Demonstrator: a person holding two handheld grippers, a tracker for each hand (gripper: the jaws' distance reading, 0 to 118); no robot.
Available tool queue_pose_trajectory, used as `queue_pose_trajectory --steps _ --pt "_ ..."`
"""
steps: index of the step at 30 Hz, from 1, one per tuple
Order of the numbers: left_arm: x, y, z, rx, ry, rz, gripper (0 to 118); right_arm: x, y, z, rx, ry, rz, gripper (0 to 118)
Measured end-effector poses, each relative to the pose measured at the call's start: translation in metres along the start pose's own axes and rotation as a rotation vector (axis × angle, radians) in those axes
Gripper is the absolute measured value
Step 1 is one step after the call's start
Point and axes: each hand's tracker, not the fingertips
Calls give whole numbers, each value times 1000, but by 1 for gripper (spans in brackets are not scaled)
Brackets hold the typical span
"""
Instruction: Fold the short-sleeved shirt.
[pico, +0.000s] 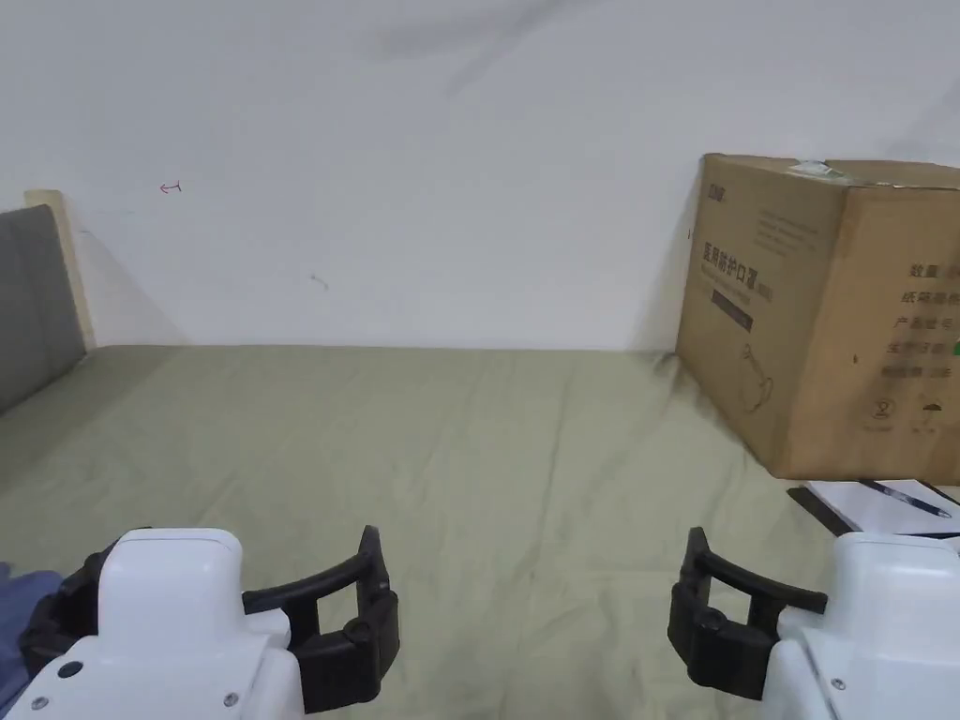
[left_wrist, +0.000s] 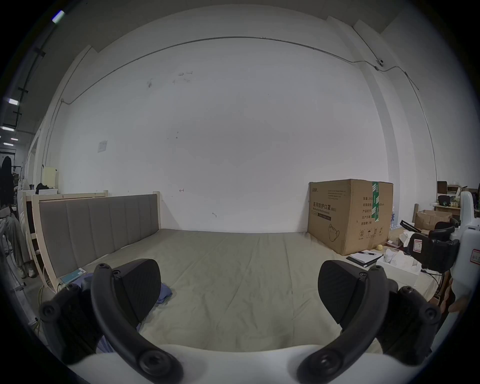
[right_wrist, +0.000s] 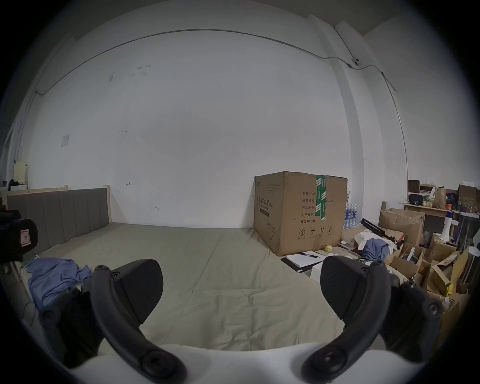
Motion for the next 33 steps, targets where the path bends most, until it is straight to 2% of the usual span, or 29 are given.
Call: queue_pose_trajectory --steps 33 --pt "-2 2 -1 5 -7 8 118 -8 1 -3 -5 27 31 118"
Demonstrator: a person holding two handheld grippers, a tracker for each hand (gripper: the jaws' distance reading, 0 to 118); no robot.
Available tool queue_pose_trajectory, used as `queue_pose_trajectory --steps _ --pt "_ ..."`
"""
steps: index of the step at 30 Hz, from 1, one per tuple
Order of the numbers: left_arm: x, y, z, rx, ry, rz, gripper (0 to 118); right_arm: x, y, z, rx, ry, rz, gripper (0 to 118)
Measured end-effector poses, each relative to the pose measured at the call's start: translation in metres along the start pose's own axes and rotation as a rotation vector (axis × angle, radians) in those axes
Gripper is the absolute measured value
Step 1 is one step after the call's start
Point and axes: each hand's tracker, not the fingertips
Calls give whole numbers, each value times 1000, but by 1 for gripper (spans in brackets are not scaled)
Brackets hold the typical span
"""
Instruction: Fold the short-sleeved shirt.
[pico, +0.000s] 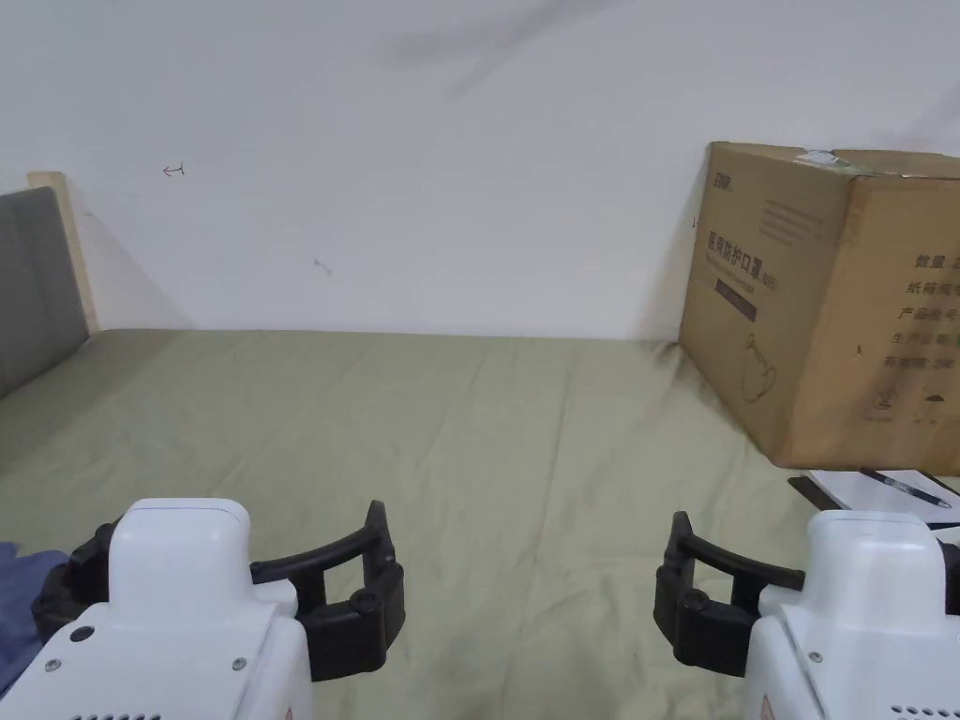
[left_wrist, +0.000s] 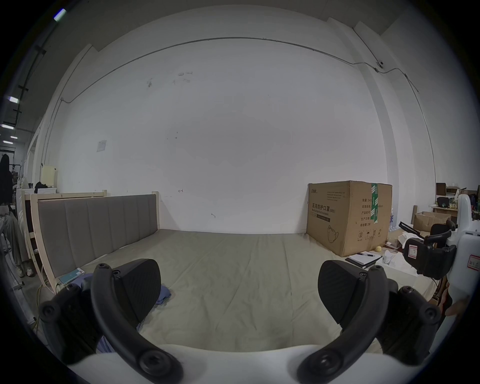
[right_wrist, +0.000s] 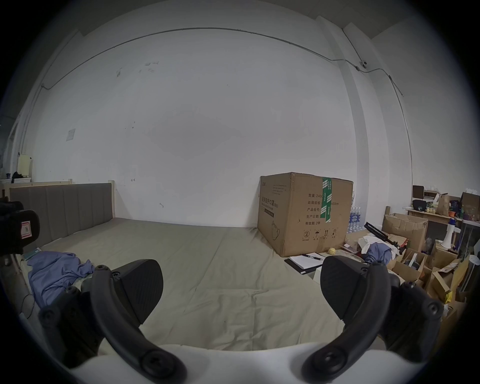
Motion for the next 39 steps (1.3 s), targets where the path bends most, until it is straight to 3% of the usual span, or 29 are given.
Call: queue_pose_trajectory --steps 4,5,9,11,13,15,18,20,21,23,28,30,32,35,39 --pt "-4 -1 -1 3 -17 72 118 -1 2 0 6 -13 17 118" --pt "-6 -2 -1 8 -31 130 118 -4 4 1 14 -35 61 118" --pt "-27 -16 -10 -33 -127 596 118 -35 1 7 83 -140 474 118" --pt "-37 -31 -17 -75 -159 852 118 -50 -6 11 138 -138 675 118" --pt "-44 -53 -24 -115 -184 1088 118 -61 -12 14 155 -115 814 118" --pt "-47 -73 -29 -153 -206 1210 118 -69 -15 14 145 -98 857 118" --pt "-47 -80 -30 -214 -149 1199 118 -70 -13 15 139 -44 775 118" --pt "-44 -70 -27 -200 -124 1105 118 -64 -8 15 129 -36 695 118" --pt "-42 -60 -25 -168 -125 1029 118 -60 -5 14 135 -35 616 118" --pt "-34 -36 -24 -114 -131 828 118 -47 2 13 113 -7 410 118" --pt "13 2 -5 17 -97 16 118 -8 1 5 20 -27 -174 118" --pt "28 -3 -1 35 -69 -180 118 3 -8 3 -20 -49 -336 118" --pt "27 -14 -6 15 -65 -160 118 6 -15 3 -20 -107 -363 118" --pt "10 -18 -11 -62 -84 33 118 5 -18 5 9 -147 -255 118" --pt "5 -14 -7 11 -7 22 118 0 -13 5 28 -134 -150 118"
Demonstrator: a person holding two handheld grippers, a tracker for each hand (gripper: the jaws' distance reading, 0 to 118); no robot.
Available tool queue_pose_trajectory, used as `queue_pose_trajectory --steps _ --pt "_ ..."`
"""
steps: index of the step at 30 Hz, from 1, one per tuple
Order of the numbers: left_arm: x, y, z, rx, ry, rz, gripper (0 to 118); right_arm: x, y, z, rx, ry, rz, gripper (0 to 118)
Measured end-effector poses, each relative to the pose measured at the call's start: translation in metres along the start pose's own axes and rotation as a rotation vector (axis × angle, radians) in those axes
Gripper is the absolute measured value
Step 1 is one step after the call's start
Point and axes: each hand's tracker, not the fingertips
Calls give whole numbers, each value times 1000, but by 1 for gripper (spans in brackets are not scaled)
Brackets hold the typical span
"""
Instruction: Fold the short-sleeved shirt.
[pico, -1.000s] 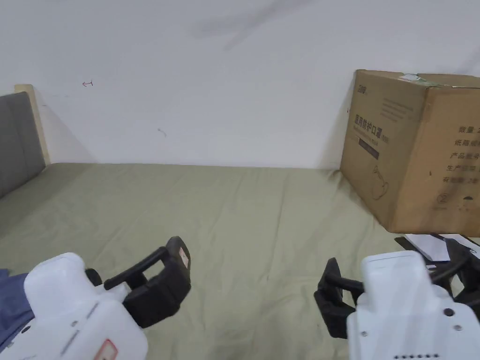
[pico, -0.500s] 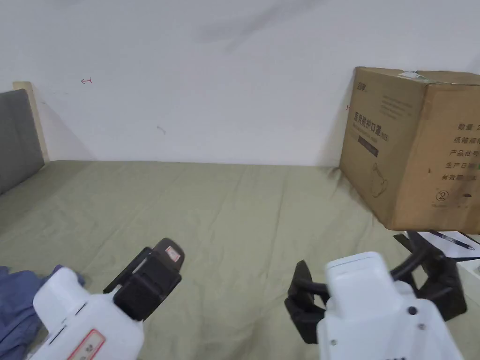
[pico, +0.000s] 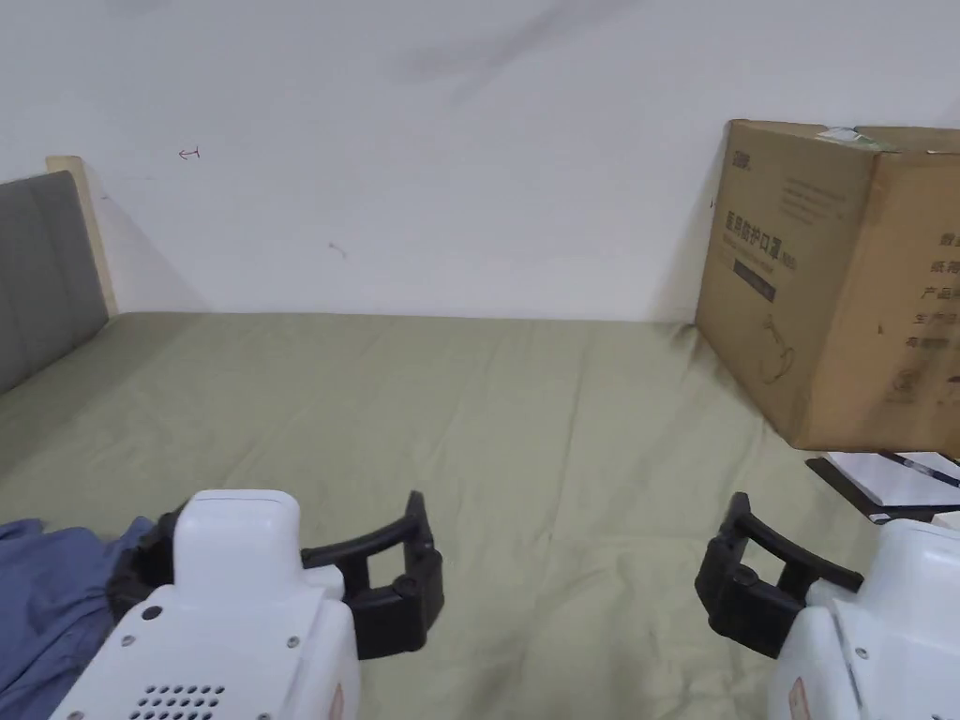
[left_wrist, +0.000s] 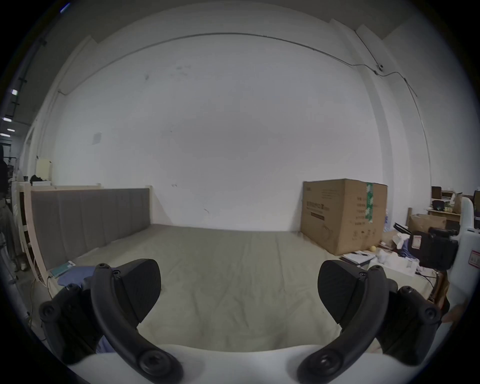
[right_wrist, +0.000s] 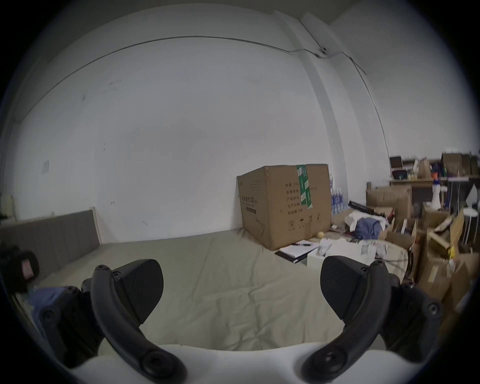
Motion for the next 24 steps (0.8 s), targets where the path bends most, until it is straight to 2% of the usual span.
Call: queue_pose_trajectory --steps 9,11,12,13,14,15,16,19,22,24 --pt "-3 10 2 30 2 15 118 -4 5 0 15 57 75 118" --pt "0 8 3 21 -1 -4 117 -5 5 2 17 57 94 112" --pt "2 7 4 10 1 -20 111 -5 5 2 16 63 99 97" --pt "4 7 4 -7 7 -42 93 -6 4 2 14 65 104 72" --pt "6 5 4 -5 4 -53 60 -8 4 2 7 66 113 44" --pt "7 4 3 2 7 -59 13 -10 4 1 -5 56 126 11" --pt "10 4 2 3 19 -61 0 -12 3 -1 -11 49 129 6" --pt "5 7 1 -13 3 -42 0 -10 2 0 -17 70 101 0" --pt "-4 11 -1 -39 10 5 0 -15 4 -3 -30 78 94 0" --pt "-13 12 2 -20 39 22 0 -22 6 -4 -36 143 93 0"
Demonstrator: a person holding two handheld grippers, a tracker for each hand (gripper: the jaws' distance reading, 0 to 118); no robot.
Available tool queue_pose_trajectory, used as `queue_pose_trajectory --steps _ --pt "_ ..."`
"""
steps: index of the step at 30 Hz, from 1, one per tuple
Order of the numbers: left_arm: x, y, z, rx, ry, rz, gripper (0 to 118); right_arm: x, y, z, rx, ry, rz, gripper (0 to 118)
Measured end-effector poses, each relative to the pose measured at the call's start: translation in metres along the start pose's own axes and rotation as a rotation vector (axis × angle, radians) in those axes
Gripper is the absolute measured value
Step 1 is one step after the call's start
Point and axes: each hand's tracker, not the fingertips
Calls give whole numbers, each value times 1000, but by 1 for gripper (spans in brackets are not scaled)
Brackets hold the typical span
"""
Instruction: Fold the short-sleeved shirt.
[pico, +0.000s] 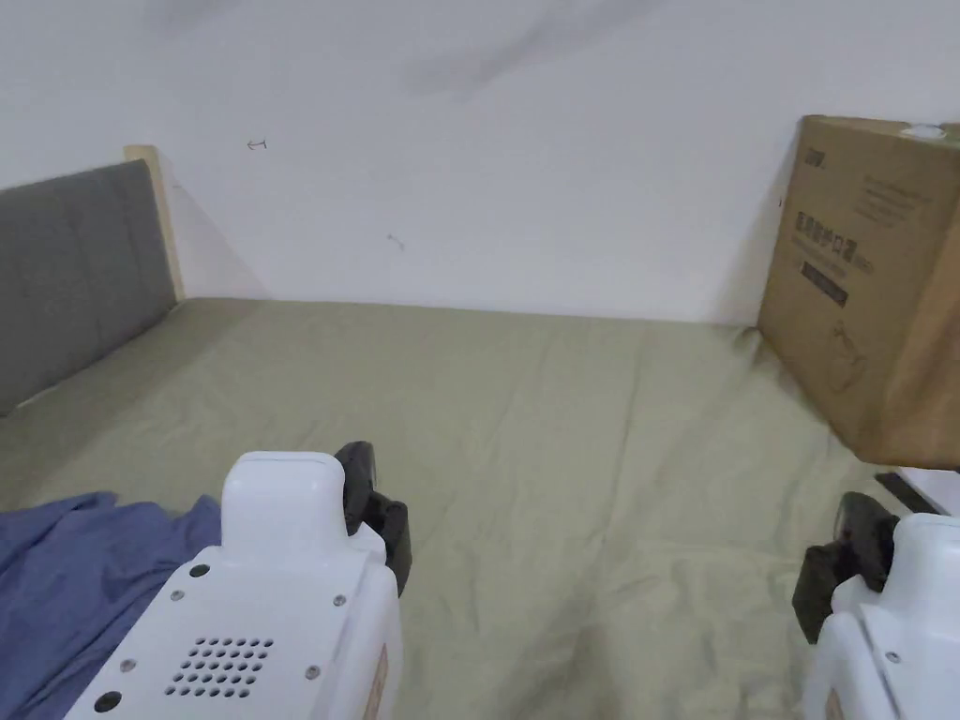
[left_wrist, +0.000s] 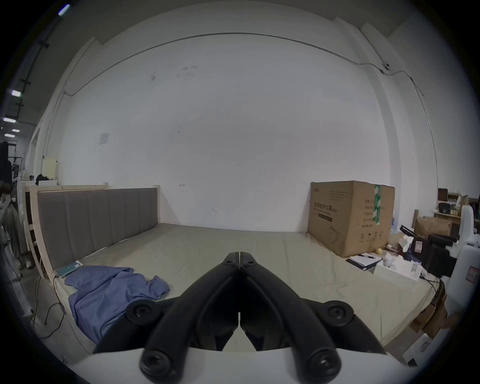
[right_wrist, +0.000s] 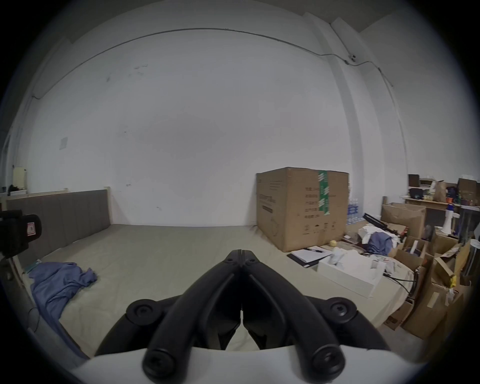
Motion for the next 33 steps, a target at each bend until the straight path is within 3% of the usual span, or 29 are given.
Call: queue_pose_trajectory --steps 3,7,15,19,27,33 --pt "-18 6 5 -3 70 4 0 -22 5 -4 8 71 34 0" --pt "-49 14 21 4 179 4 0 -62 10 -9 2 234 9 0" --pt "-116 19 64 -14 416 22 0 -164 12 -6 -5 558 51 0" --pt "-132 18 69 -41 511 -32 0 -199 11 -1 5 661 65 0" --pt "-166 1 28 -150 510 10 0 -222 -4 -7 -70 718 53 0" --pt "-243 -53 -72 -430 473 112 0 -218 -19 -22 -128 688 80 0"
